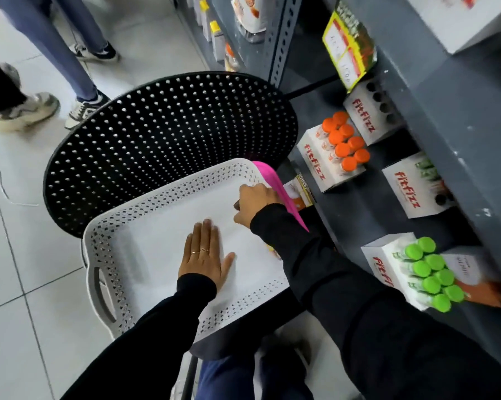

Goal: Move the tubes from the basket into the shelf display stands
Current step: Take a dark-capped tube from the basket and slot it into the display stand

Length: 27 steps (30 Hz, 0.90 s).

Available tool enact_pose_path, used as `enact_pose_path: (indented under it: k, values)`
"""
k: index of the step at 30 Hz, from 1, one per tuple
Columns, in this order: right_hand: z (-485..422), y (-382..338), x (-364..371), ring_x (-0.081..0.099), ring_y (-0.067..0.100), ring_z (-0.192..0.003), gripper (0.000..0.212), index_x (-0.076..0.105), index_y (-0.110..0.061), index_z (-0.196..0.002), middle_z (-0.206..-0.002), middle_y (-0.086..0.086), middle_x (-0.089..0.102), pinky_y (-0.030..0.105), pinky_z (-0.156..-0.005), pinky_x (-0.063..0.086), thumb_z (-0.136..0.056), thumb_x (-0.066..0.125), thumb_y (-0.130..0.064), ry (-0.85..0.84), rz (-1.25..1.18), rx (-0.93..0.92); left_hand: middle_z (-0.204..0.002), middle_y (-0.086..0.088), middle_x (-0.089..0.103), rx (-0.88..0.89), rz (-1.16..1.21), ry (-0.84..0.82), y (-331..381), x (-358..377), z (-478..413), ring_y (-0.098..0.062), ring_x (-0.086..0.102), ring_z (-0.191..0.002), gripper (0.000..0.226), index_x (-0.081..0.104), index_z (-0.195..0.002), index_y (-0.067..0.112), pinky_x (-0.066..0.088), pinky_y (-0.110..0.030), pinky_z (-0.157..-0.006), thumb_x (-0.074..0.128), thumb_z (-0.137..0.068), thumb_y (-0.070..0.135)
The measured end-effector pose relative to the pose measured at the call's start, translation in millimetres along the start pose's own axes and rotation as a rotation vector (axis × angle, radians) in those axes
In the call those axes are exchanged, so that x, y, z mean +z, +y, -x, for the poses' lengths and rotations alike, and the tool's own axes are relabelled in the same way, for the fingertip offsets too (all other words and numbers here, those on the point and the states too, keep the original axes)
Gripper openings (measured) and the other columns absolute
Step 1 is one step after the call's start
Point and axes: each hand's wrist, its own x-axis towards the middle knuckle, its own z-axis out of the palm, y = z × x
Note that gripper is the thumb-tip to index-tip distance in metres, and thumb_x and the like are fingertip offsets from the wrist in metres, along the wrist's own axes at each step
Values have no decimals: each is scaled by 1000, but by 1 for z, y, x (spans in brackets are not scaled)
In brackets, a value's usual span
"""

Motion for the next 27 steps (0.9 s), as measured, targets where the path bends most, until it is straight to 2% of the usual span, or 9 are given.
enact_pose_path:
  k: [2, 4, 7, 11, 14, 17, 19, 24, 27]
  values:
    - [14, 5, -21, 64, 30, -90, 10, 63, -10, -89, -99, 13, 69, 27, -63, 45, -80, 62, -15, -86, 41, -49, -149, -15, 4, 10, 21, 24, -4, 2, 0, -27, 5, -138, 84, 4, -139, -1, -21, -28, -110, -7, -84, 62]
    - [37, 19, -48, 61, 27, -81, 6, 65, -10, -81, -85, 10, 64, 25, -61, 44, -78, 63, -13, -136, 73, -77, -148, -15, -2, 4, 60, 24, 1, -5, 2, -31, 4, -139, 90, 2, -139, 0, -7, -38, -116, -13, -79, 65]
    - [77, 46, -93, 60, 23, -67, 11, 73, -9, -82, -76, 5, 63, 24, -52, 46, -72, 66, -6, -183, 52, -97, -144, -29, 24, -6, 139, 112, 28, -37, -7, -45, 30, -131, 87, 25, -135, -9, 29, -51, -107, -2, -87, 58]
    - [142, 77, -151, 52, 8, -42, 13, 68, -14, -83, -73, 2, 62, 18, -47, 46, -75, 71, -5, -152, -107, -47, -137, -33, 38, 213, 171, 218, 92, -93, -35, -46, 37, -126, 74, 35, -129, -12, 37, -53, -102, 10, -93, 47]
    - [191, 96, -182, 57, -1, -46, 16, 71, -2, -88, -85, 11, 71, 11, -46, 45, -78, 67, -15, 40, -78, 4, -138, -32, 37, 403, 156, 344, 154, -134, -48, -46, 33, -129, 62, 35, -129, -11, 26, -46, -110, 31, -86, 33]
    - [234, 115, -201, 63, 24, -89, 20, 74, -7, -89, -97, 11, 73, 28, -76, 53, -79, 63, -21, 253, -25, 121, -138, -32, 37, 549, 135, 411, 210, -168, -47, -42, 29, -130, 64, 35, -129, -11, 11, -37, -110, 33, -84, 33]
    - [264, 128, -210, 60, 27, -90, 20, 74, -9, -89, -96, 9, 74, 33, -83, 53, -78, 63, -21, 350, -22, 189, -138, -32, 37, 641, 141, 433, 240, -180, -39, -44, 33, -129, 65, 36, -129, -11, 16, -40, -106, 33, -84, 36]
    - [323, 154, -224, 66, 26, -78, 25, 73, -2, -87, -87, 16, 74, 34, -64, 54, -72, 70, -22, 468, -34, 305, -138, -26, 41, 778, 108, 437, 294, -191, -17, -40, 36, -130, 73, 41, -128, -6, 16, -39, -108, 13, -92, 50]
    - [348, 165, -227, 52, 11, -53, 11, 66, -12, -67, -60, -2, 62, 19, -45, 40, -74, 71, -19, 486, -47, 333, -148, -19, 27, 824, 78, 379, 316, -190, -6, -34, 20, -138, 86, 30, -137, -2, 13, -41, -115, -1, -83, 58]
